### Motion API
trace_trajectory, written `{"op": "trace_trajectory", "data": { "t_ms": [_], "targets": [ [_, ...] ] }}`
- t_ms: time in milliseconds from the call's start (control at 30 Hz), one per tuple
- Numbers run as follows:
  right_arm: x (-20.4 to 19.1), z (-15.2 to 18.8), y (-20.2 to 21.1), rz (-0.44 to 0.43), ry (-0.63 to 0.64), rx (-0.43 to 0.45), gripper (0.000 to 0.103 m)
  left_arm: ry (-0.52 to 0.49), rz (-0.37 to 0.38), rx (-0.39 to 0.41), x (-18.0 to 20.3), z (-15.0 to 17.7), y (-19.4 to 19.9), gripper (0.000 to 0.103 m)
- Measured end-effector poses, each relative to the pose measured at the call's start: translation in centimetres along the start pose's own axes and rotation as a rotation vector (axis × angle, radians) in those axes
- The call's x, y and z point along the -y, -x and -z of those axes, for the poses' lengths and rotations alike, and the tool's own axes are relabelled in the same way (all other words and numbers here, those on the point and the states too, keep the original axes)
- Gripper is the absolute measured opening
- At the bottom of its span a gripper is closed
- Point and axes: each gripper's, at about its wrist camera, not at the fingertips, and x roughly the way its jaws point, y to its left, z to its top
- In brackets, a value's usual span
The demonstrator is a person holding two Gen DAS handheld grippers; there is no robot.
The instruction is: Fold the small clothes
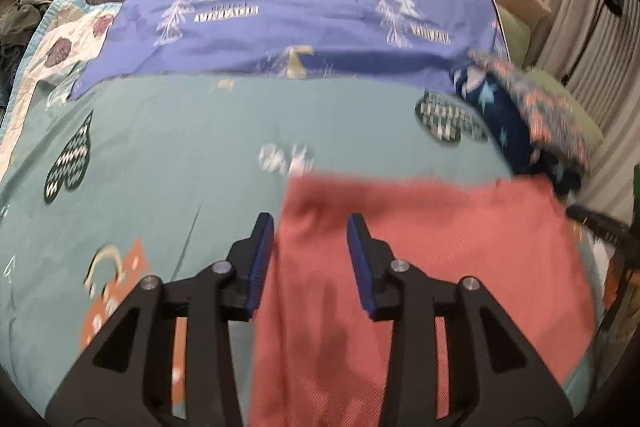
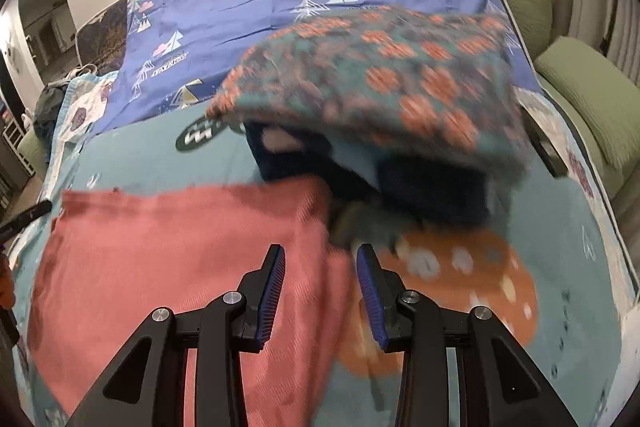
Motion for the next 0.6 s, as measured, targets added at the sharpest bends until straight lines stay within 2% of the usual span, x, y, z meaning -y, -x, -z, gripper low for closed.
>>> {"op": "trace_trajectory", "data": {
  "t_ms": [167,267,333,367,467,533,600],
  "targets": [
    [1.4,3.3,1.9,-0.024,-0.036,-0.046,0.038,-0.081,-0.027,-0.069,0.3,2.7,-0.1,0.041],
    [1.5,5.1,3.2,-0.075,-0.061,-0.061,0.038,-0.071,-0.027,-0.076,0.4,3.5,-0.1,0.041],
    [1.5,6.9,4.3,-0.122,-0.079,-0.07,0.039,-0.065,-0.026,-0.069,0.2,4.3,0.5,0.028],
    [1.5,7.6,4.7,-0.133,-0.081,-0.071,0.039,-0.055,-0.028,-0.055,0.1,4.8,1.1,0.011],
    [1.3,10.8,6.3,-0.126,-0.072,-0.083,0.039,0.013,-0.016,-0.013,-0.1,6.2,4.6,0.005],
    [0.8,12.0,7.5,-0.113,-0.056,-0.073,0.039,-0.01,0.025,0.037,0.7,7.8,8.1,0.005],
    [0.6,13.4,9.0,-0.128,-0.062,-0.058,0.039,-0.046,0.026,0.049,1.3,9.6,10.3,0.006]
  ]
}}
